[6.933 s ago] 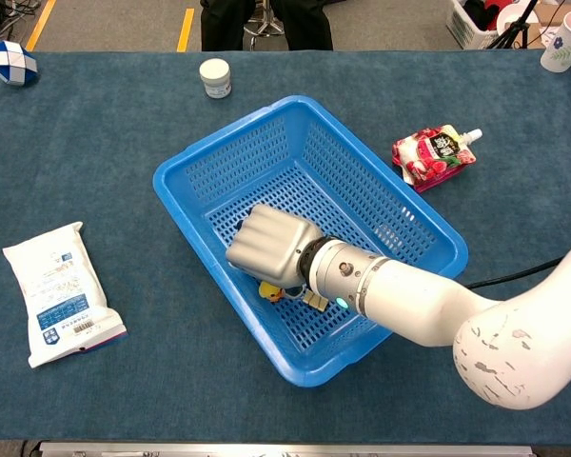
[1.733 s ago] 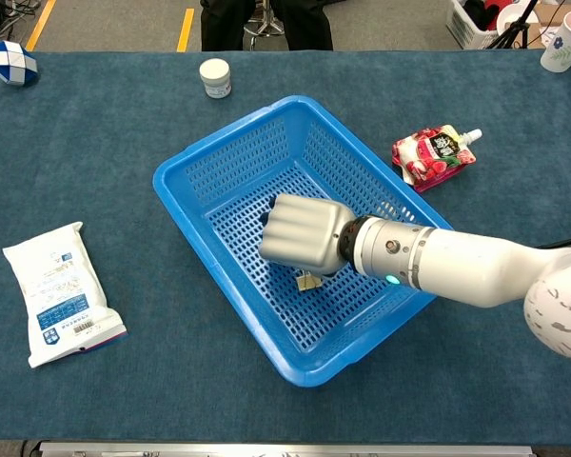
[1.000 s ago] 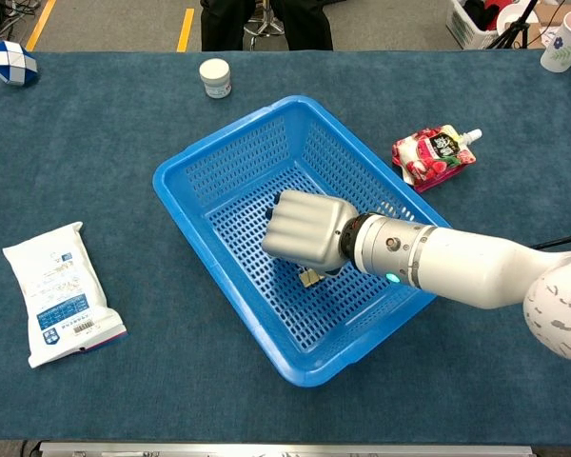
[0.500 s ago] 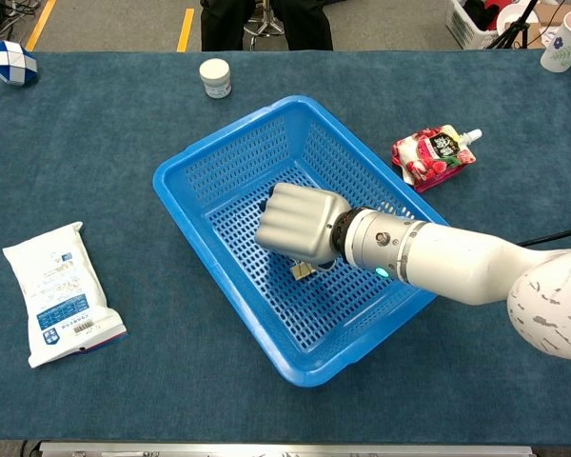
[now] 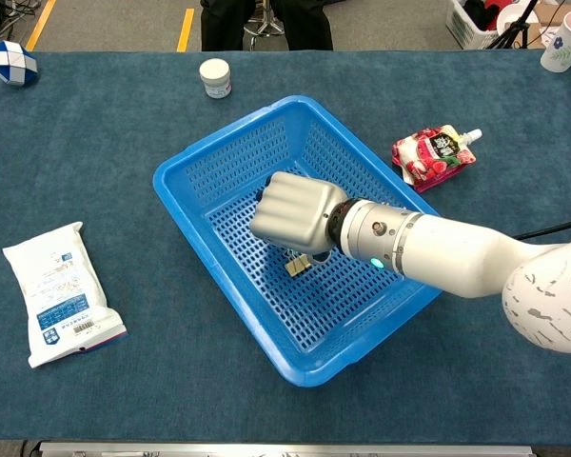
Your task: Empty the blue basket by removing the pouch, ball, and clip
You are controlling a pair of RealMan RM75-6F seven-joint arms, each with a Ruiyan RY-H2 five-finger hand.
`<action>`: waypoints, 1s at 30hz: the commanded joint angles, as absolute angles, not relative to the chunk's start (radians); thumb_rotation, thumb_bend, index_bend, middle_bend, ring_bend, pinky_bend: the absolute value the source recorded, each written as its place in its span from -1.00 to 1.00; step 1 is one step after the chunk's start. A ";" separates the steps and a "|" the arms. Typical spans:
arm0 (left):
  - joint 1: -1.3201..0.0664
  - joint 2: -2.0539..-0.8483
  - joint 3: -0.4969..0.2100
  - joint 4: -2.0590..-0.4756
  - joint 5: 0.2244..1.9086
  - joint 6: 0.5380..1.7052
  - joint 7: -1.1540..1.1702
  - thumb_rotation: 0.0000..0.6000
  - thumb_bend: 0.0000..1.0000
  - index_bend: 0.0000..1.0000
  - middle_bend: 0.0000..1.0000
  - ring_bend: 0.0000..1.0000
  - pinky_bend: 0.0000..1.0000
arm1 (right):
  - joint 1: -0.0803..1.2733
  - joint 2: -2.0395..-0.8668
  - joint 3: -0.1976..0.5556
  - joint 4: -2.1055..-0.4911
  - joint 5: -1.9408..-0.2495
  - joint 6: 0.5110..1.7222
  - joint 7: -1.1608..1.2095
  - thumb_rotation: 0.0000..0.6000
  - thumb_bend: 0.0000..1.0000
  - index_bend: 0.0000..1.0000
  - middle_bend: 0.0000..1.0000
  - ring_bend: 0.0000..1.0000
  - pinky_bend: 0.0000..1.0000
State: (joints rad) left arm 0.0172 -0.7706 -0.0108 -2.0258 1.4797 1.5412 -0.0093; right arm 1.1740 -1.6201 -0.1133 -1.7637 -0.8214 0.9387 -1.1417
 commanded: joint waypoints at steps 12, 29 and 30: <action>0.021 -0.768 -0.008 -2.020 1.477 1.542 -0.019 1.00 -1.00 -0.87 -1.00 -1.00 -1.00 | 1.193 -1.671 -0.118 -1.719 -0.780 0.936 -1.170 1.00 -0.67 -0.01 -0.11 -0.49 -0.44; 0.026 -0.762 -0.007 -2.019 1.481 1.548 -0.029 1.00 -1.00 -0.87 -1.00 -1.00 -1.00 | 1.200 -1.703 -0.133 -1.691 -0.774 0.943 -1.183 1.00 -0.65 0.02 -0.11 -0.49 -0.44; 0.026 -0.761 -0.006 -2.019 1.481 1.549 -0.029 1.00 -1.00 -0.87 -1.00 -1.00 -1.00 | 1.200 -1.705 -0.133 -1.690 -0.775 0.944 -1.183 1.00 -0.64 0.03 -0.11 -0.49 -0.44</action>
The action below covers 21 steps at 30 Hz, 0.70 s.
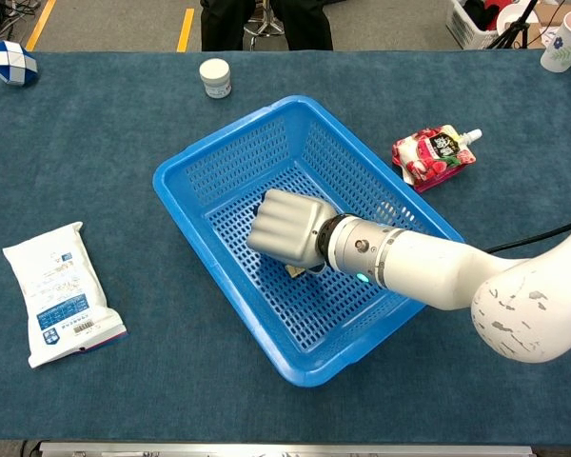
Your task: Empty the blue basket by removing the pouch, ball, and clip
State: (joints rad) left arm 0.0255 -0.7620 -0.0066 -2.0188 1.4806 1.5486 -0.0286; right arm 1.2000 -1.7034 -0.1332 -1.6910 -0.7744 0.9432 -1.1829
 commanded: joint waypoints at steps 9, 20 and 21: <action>0.029 -0.759 -0.006 -2.024 1.482 1.554 -0.025 1.00 -1.00 -0.87 -1.00 -1.00 -1.00 | 1.199 -1.711 -0.132 -1.683 -0.779 0.949 -1.181 1.00 -0.55 0.12 -0.11 -0.49 -0.44; 0.034 -0.762 -0.004 -2.025 1.484 1.560 -0.019 1.00 -1.00 -0.87 -1.00 -1.00 -1.00 | 1.201 -1.714 -0.135 -1.679 -0.772 0.947 -1.188 1.00 -0.46 0.22 -0.10 -0.48 -0.44; 0.034 -0.762 -0.004 -2.025 1.484 1.561 -0.018 1.00 -1.00 -0.87 -1.00 -1.00 -1.00 | 1.201 -1.713 -0.134 -1.680 -0.771 0.948 -1.187 1.00 -0.45 0.22 -0.10 -0.48 -0.44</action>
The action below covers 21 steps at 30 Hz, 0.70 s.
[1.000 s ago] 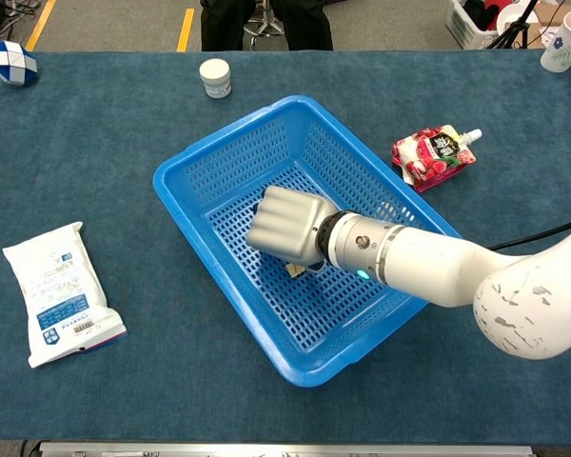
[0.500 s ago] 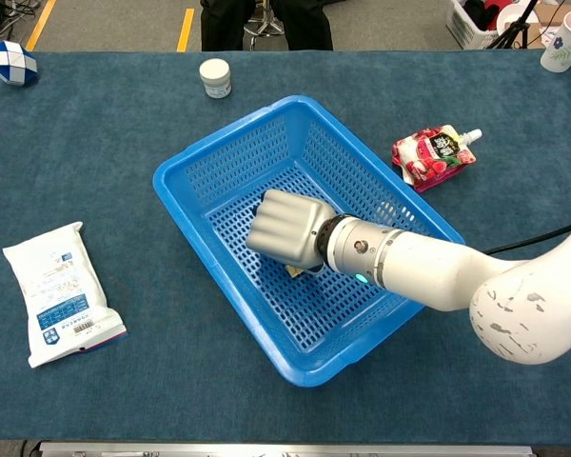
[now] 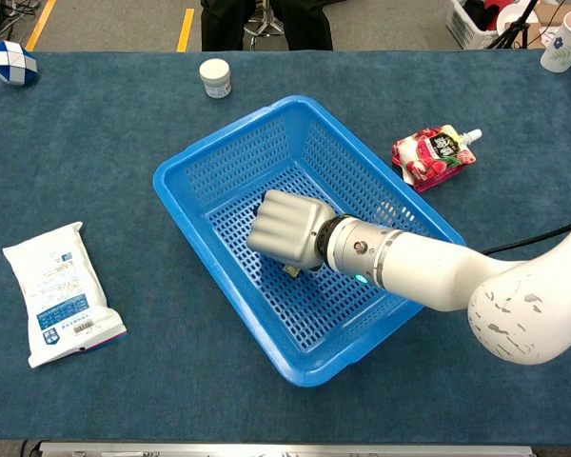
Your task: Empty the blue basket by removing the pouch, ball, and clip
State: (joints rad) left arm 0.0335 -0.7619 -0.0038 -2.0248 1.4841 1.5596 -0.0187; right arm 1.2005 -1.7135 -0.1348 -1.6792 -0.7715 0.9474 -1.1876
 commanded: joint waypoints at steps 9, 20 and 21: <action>0.037 -0.762 -0.003 -2.025 1.488 1.566 -0.020 1.00 -1.00 -0.87 -1.00 -1.00 -1.00 | 1.198 -1.711 -0.136 -1.687 -0.772 0.952 -1.184 1.00 -0.42 0.32 -0.07 -0.46 -0.45; 0.044 -0.759 -0.002 -2.022 1.493 1.576 -0.027 1.00 -1.00 -0.87 -1.00 -1.00 -1.00 | 1.191 -1.692 -0.131 -1.715 -0.790 0.970 -1.175 1.00 -0.40 0.41 -0.04 -0.43 -0.44; 0.044 -0.759 -0.002 -2.021 1.493 1.577 -0.027 1.00 -1.00 -0.87 -1.00 -1.00 -1.00 | 1.190 -1.691 -0.132 -1.717 -0.791 0.971 -1.174 1.00 -0.40 0.41 -0.04 -0.43 -0.44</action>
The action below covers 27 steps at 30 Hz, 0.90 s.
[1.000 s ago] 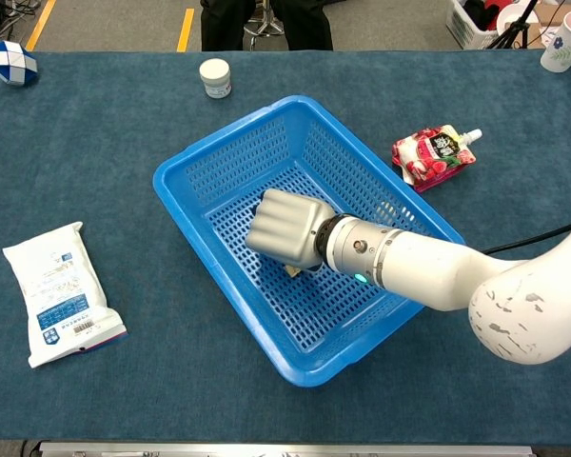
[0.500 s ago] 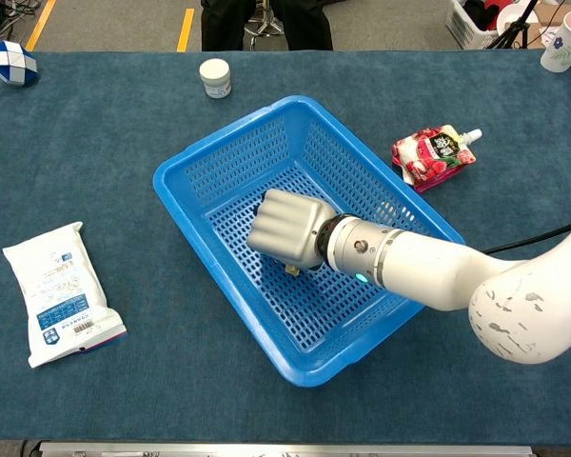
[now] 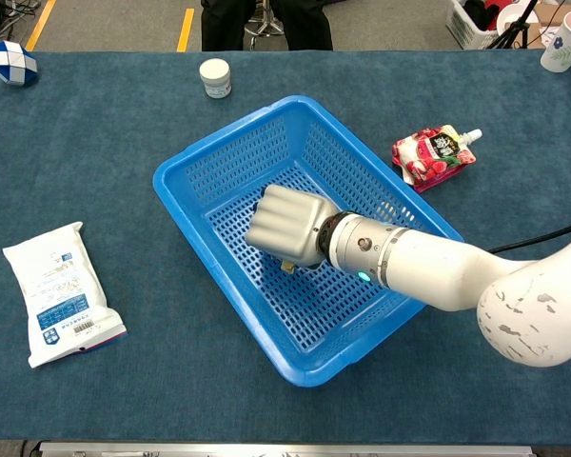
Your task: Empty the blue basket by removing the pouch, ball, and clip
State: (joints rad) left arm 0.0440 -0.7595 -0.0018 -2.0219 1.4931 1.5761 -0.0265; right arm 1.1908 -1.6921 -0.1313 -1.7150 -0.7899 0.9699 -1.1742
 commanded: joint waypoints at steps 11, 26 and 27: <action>0.045 -0.750 -0.002 -2.027 1.506 1.582 -0.026 1.00 -1.00 -0.87 -1.00 -1.00 -1.00 | 1.173 -1.554 -0.090 -1.875 -0.858 1.044 -1.131 1.00 -0.39 0.42 -0.02 -0.42 -0.44; 0.032 -0.734 -0.009 -2.041 1.518 1.576 -0.022 1.00 -1.00 -0.87 -1.00 -1.00 -1.00 | 1.057 -1.149 -0.050 -2.095 -0.967 1.194 -0.970 1.00 -0.39 0.43 -0.01 -0.41 -0.44; 0.030 -0.734 -0.010 -2.042 1.518 1.574 -0.022 1.00 -1.00 -0.87 -1.00 -1.00 -1.00 | 1.042 -1.120 -0.051 -2.088 -0.964 1.199 -0.950 1.00 -0.39 0.43 -0.01 -0.41 -0.44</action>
